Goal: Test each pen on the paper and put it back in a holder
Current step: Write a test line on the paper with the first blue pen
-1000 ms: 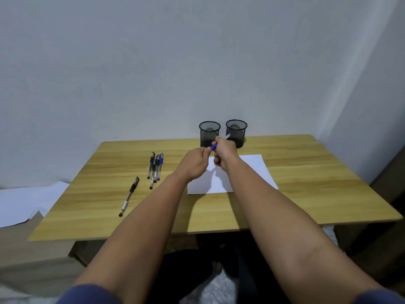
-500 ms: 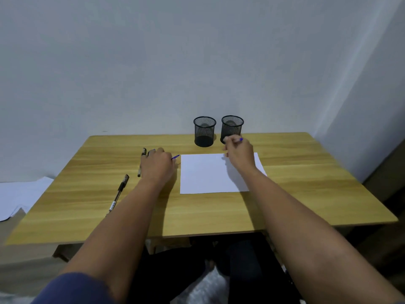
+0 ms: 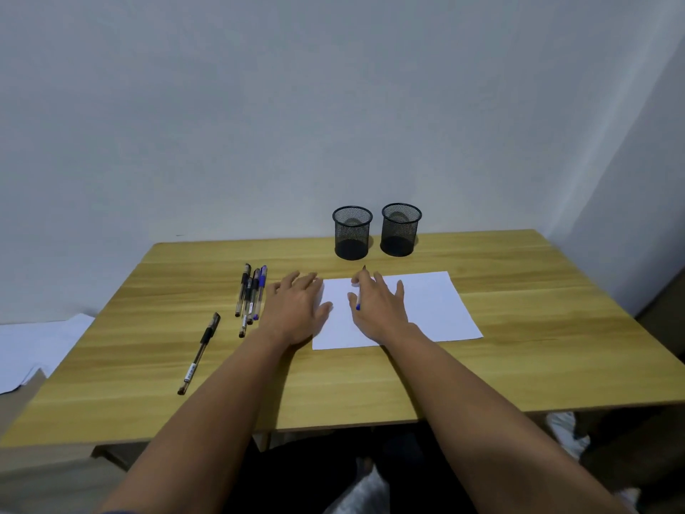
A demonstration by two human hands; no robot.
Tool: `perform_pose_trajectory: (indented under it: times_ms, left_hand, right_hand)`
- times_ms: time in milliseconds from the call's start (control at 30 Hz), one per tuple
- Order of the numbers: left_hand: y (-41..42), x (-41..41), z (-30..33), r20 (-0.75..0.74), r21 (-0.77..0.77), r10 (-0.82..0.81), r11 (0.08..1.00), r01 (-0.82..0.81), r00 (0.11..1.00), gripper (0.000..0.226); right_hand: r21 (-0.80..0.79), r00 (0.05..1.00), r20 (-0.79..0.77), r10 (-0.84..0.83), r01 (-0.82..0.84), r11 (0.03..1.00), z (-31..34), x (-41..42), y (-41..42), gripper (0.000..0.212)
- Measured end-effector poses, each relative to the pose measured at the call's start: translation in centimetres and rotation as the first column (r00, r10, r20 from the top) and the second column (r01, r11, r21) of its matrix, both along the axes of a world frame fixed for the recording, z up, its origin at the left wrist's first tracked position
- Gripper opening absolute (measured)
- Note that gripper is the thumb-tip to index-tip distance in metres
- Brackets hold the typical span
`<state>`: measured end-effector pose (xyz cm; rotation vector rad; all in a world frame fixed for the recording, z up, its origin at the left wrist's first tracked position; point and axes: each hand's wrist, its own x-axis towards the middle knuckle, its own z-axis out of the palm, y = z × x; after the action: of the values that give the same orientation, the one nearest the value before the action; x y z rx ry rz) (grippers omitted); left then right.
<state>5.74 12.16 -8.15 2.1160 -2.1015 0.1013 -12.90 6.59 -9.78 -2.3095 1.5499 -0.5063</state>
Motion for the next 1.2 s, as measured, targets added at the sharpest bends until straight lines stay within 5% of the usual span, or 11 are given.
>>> perform_pose_trajectory:
  times_ms: [600, 867, 967, 1033, 1100, 1200]
  left_hand:
    - [0.0, 0.1, -2.0, -0.080, 0.066, -0.038, 0.997, 0.044, 0.996, 0.074]
    - [-0.3, 1.8, -1.4, -0.068, 0.132, -0.086, 0.987, 0.094, 0.994, 0.097]
    - [-0.3, 1.8, -1.9, -0.102, 0.081, -0.075, 0.993, 0.084, 0.992, 0.098]
    - [-0.4, 1.8, -2.2, -0.118, 0.060, -0.074, 0.995, 0.082, 0.990, 0.097]
    - [-0.4, 1.9, -2.2, -0.129, 0.050, -0.074, 0.995, 0.081, 0.989, 0.097]
    - [-0.4, 1.9, -2.3, -0.151, 0.033, -0.068, 0.997, 0.074, 0.986, 0.097]
  right_hand:
    - [-0.010, 1.000, -0.022, -0.014, 0.014, 1.000, -0.4, -3.3, -0.1, 0.030]
    - [-0.020, 1.000, -0.006, 0.003, -0.003, 1.000, -0.7, -2.7, -0.8, 0.028]
    - [-0.227, 0.985, 0.169, 0.046, -0.006, 0.974, -0.4, -2.7, -0.9, 0.018]
    - [-0.261, 0.906, 0.419, 0.061, 0.056, 0.964, 0.2, -2.5, -0.6, 0.028]
    - [-0.064, 0.711, 0.703, -0.011, 0.079, 0.995, 1.4, -1.3, -0.5, 0.035]
    - [0.121, 0.502, 0.855, -0.129, 0.048, 0.991, 2.4, 1.4, -1.8, 0.031]
